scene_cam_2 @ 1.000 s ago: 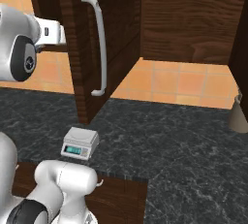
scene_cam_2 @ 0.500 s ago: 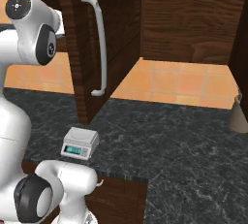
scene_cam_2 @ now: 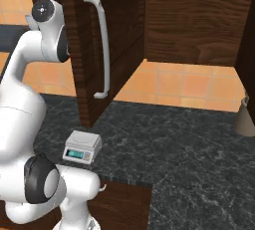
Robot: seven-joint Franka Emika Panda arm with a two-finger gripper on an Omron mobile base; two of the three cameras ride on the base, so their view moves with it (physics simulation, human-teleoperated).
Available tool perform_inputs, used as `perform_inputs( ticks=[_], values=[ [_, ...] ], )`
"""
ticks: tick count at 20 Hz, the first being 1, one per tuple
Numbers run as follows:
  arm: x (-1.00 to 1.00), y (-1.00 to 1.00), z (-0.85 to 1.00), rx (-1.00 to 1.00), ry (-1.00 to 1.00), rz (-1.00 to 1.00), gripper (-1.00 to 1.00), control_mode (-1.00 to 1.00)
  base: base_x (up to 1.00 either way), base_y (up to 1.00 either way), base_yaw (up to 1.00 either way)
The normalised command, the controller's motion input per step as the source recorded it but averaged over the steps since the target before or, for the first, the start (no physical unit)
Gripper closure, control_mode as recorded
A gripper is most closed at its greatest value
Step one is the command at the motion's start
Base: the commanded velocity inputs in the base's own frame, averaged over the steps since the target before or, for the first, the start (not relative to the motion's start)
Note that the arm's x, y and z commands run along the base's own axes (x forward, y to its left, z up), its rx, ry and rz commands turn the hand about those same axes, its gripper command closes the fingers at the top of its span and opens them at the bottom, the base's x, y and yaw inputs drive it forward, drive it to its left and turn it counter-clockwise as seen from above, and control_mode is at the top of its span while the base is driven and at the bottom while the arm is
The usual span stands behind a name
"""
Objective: Pick the yogurt and place it on the digital scale for weighing, and close the cabinet.
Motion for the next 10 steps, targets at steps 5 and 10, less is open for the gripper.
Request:
perform_inputs(
  ticks=[5,10],
  values=[
    [0.65,0.00,0.00,0.00,0.00,0.00,-1.00,-1.00,0.00,0.00,0.00],
    [0.42,0.00,-0.01,0.00,0.00,0.00,-1.00,-1.00,0.00,0.00,0.00]
  ],
)
